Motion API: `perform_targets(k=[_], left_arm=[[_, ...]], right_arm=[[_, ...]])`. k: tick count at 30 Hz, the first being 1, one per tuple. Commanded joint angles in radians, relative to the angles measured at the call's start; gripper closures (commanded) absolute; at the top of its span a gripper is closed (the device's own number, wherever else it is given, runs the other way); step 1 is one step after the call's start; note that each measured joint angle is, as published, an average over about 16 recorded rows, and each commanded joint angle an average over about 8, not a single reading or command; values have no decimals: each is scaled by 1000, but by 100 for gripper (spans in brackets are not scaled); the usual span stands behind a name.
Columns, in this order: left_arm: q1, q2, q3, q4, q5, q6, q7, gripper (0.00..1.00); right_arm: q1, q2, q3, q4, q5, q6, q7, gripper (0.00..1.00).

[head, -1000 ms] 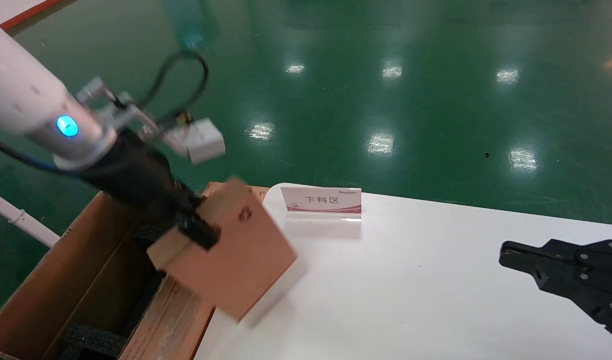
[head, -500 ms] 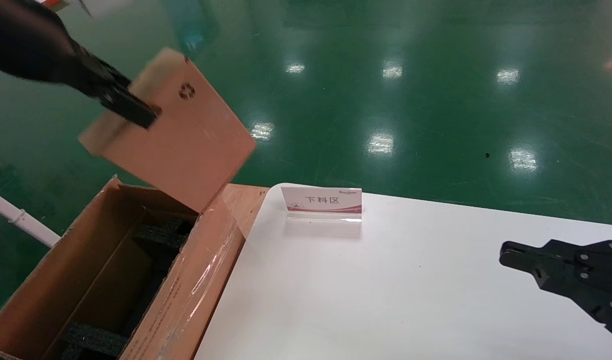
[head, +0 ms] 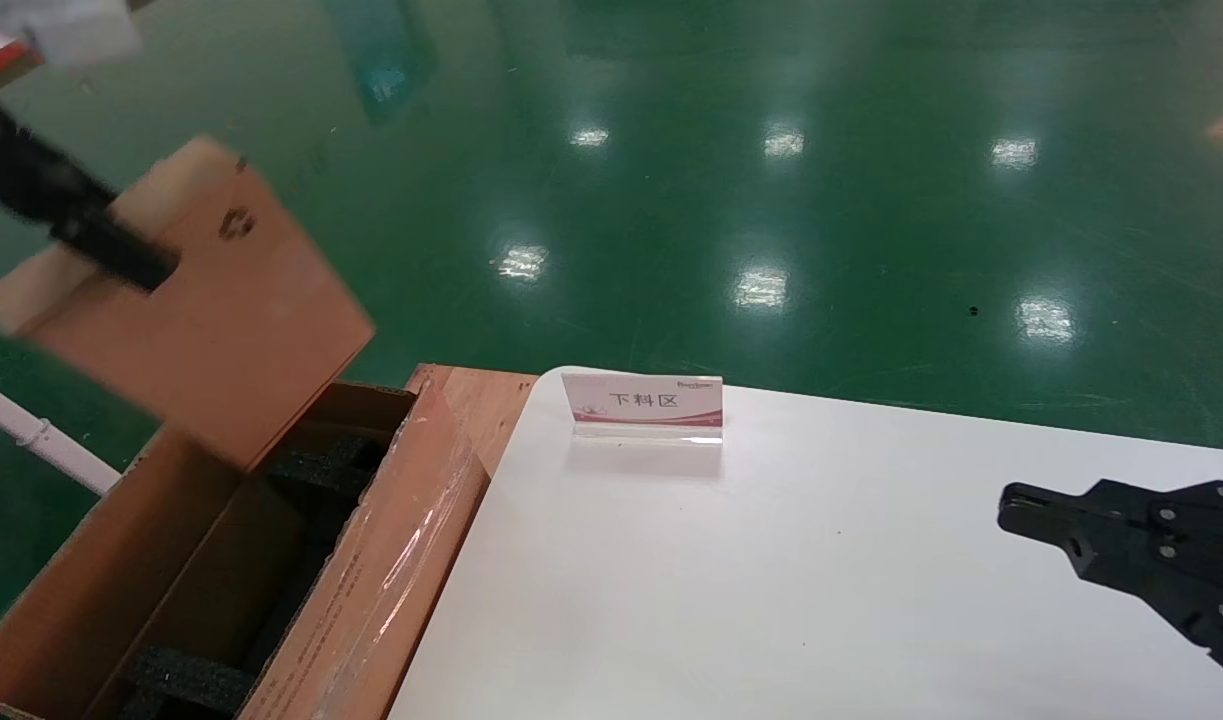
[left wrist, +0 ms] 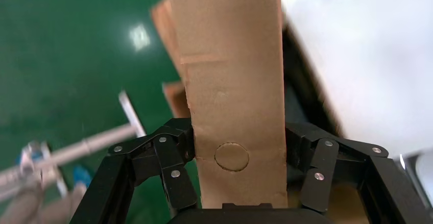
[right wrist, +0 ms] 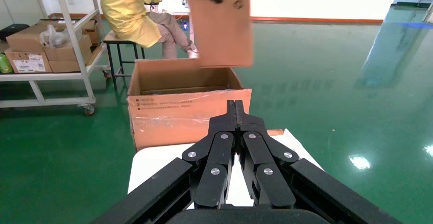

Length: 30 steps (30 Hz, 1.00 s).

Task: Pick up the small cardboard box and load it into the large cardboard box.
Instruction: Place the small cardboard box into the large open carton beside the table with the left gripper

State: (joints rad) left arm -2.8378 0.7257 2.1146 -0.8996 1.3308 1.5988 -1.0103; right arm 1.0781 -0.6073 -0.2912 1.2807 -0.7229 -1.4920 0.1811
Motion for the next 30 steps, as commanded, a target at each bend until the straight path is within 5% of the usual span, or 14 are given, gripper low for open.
perform_targets(k=[1, 8, 9, 30], left_arm=[[-11, 2, 69, 2, -13, 0, 11, 100], [4, -14, 218, -9, -50, -19, -10, 100], [8, -18, 231, -10, -50, -24, -16, 100], [144, -101, 308, -31, -15, -168, -131, 100]], right_arm=[[0, 0, 0, 0, 0, 0, 0, 93], [0, 0, -1, 0, 0, 0, 0, 5], [0, 0, -1, 0, 0, 0, 0, 0], [0, 1, -2, 0, 1, 1, -1, 0]])
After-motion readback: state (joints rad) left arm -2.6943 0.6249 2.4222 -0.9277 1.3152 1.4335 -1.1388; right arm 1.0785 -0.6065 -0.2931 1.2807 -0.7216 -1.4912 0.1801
